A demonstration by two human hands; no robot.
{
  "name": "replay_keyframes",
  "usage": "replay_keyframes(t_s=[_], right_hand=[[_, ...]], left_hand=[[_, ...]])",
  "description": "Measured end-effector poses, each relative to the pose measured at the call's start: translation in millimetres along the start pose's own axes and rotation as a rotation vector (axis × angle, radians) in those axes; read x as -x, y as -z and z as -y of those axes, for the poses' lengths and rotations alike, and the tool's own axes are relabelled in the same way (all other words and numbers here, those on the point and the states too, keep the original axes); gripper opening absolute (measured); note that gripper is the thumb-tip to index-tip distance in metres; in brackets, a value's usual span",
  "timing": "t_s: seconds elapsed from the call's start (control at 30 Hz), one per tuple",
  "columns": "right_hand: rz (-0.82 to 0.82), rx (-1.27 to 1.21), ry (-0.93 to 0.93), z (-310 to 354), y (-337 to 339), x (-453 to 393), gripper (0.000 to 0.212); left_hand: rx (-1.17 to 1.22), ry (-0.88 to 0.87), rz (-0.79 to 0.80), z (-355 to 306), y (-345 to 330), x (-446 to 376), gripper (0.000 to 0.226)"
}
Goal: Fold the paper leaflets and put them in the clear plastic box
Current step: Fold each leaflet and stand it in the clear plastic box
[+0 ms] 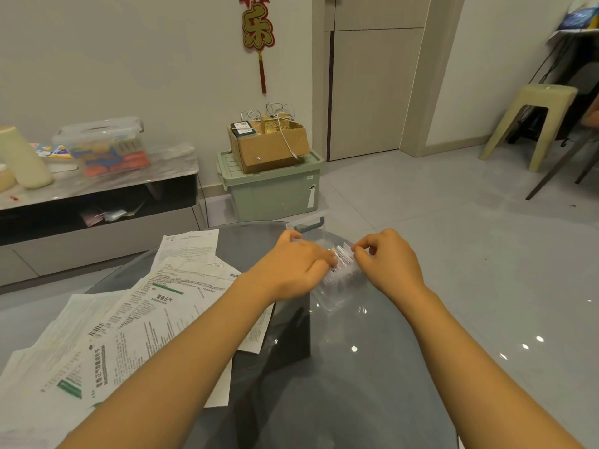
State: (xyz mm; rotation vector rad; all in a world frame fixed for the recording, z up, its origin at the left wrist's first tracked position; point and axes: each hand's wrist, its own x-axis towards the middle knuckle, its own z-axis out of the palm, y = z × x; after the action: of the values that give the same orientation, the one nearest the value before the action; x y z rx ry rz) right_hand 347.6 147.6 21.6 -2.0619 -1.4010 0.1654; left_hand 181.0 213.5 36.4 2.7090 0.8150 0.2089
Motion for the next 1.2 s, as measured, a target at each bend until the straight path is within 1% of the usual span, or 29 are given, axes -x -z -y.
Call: replay_keyframes(t_s=[0.03, 0.1, 0.2, 0.27, 0.3, 0.37, 0.4, 0.43, 0.53, 0.57, 0.67, 0.73, 0.8, 0.93, 1.03, 1.1, 1.2], right_hand=[[0.003, -0.003, 0.002, 0, 0, 1, 0.020], [0.008, -0.011, 0.000, 1, 1, 2, 0.020], [0.015, -0.017, 0.003, 0, 1, 2, 0.020], [0.026, -0.024, 0.003, 2, 1, 2, 0.020], [0.029, -0.030, 0.003, 2, 2, 2, 0.020], [0.032, -0.031, 0.006, 2, 3, 2, 0.020], [0.030, -0.029, 0.004, 1, 3, 2, 0.021], [0.030, -0.030, 0.003, 0, 3, 2, 0.021], [0.037, -0.029, 0.001, 0, 2, 1, 0.021], [0.037, -0.029, -0.001, 0, 1, 1, 0.021], [0.037, -0.020, 0.000, 1, 1, 1, 0.022], [0.033, -0.025, 0.006, 1, 2, 1, 0.022], [0.032, -0.018, 0.018, 1, 2, 1, 0.022], [0.028, -0.029, 0.043, 4, 7, 6, 0.023], [0.006, -0.040, 0.126, 9, 12, 19, 0.022], [0.023, -0.069, 0.202, 18, 16, 34, 0.022], [0.052, -0.125, 0.319, 35, 15, 54, 0.021]], left_hand=[[-0.013, 0.000, -0.002, -1, 0, 0, 0.064], [-0.043, 0.007, 0.008, -3, -1, -4, 0.073], [-0.125, -0.002, 0.065, -7, -7, -10, 0.085], [-0.096, 0.004, 0.071, -9, -5, -12, 0.087], [-0.062, 0.007, 0.047, -10, -2, -13, 0.084], [-0.013, 0.008, -0.010, -10, 4, -12, 0.071], [-0.015, 0.008, -0.015, -9, 5, -12, 0.068], [-0.031, 0.015, 0.007, -8, 6, -11, 0.068], [-0.110, 0.041, 0.083, -4, -2, -13, 0.081], [-0.123, 0.062, 0.092, -3, -2, -14, 0.079], [-0.114, 0.034, 0.061, -4, 0, -15, 0.081], [-0.091, 0.024, 0.001, -8, 5, -10, 0.071], [-0.062, 0.041, -0.026, -12, 8, -5, 0.066], [-0.059, 0.093, -0.039, -16, 13, 10, 0.067], [-0.029, 0.135, -0.096, -20, 16, 33, 0.065], [-0.003, 0.154, -0.140, -26, 16, 57, 0.064], [0.023, 0.198, -0.163, -37, 12, 94, 0.063]])
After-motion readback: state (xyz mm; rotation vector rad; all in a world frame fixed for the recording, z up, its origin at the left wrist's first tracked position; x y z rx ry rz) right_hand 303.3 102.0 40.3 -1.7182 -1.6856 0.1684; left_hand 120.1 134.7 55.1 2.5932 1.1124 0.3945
